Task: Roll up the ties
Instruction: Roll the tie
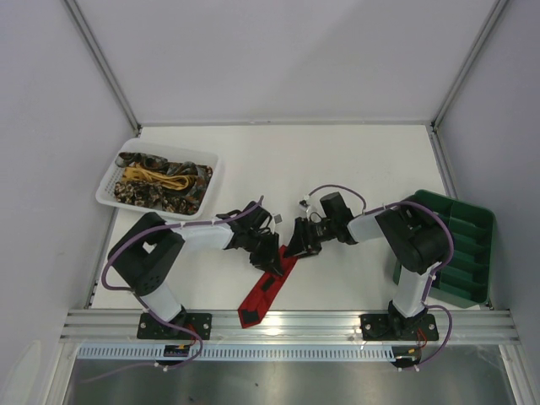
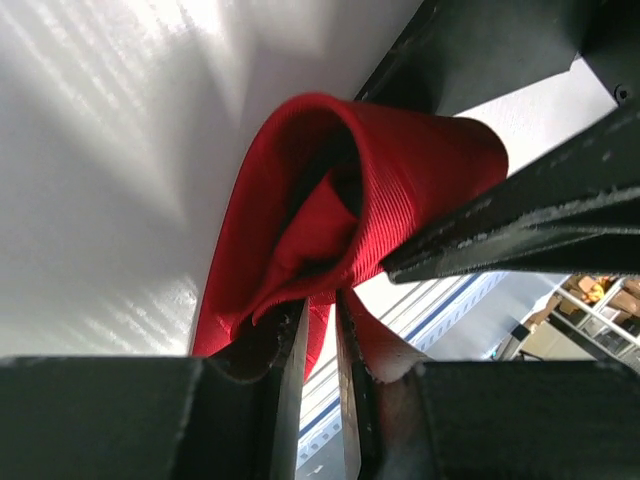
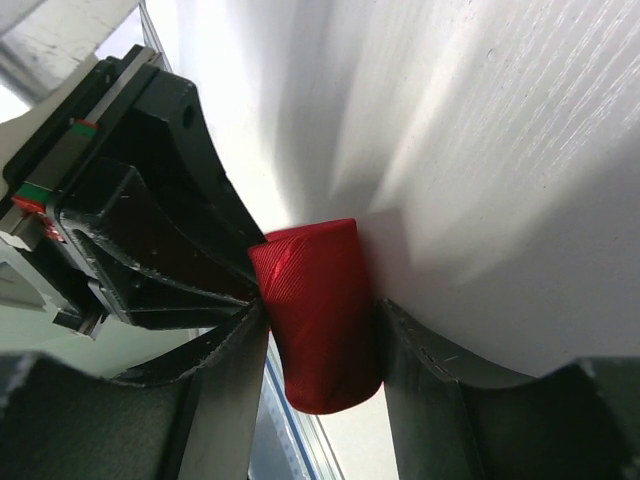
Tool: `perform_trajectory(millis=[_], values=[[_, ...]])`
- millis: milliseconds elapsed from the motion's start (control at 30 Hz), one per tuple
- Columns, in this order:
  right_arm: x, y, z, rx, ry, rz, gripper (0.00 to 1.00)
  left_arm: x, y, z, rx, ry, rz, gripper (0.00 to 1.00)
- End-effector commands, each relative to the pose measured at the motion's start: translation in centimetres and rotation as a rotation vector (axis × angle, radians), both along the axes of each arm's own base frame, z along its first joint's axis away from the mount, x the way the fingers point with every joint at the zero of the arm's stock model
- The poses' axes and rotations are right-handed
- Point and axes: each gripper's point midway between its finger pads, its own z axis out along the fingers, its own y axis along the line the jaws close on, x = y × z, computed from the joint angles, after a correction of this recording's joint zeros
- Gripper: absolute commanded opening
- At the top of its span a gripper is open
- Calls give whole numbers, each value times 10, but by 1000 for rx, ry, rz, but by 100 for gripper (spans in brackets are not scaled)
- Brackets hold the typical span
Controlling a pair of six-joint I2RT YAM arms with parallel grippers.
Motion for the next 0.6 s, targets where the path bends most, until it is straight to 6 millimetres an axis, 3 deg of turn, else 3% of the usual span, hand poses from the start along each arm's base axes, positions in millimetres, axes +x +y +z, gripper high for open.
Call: perform_trajectory(millis=[0, 267, 567], values=[[-5, 0, -1, 1, -18, 14, 53, 7, -4, -7, -8, -34, -10, 23], [-10, 2, -7, -1, -12, 14, 52, 17, -12, -1, -24, -61, -4, 22], [-15, 1, -7, 15, -12, 5, 45, 11, -4, -6, -11, -54, 6, 22]])
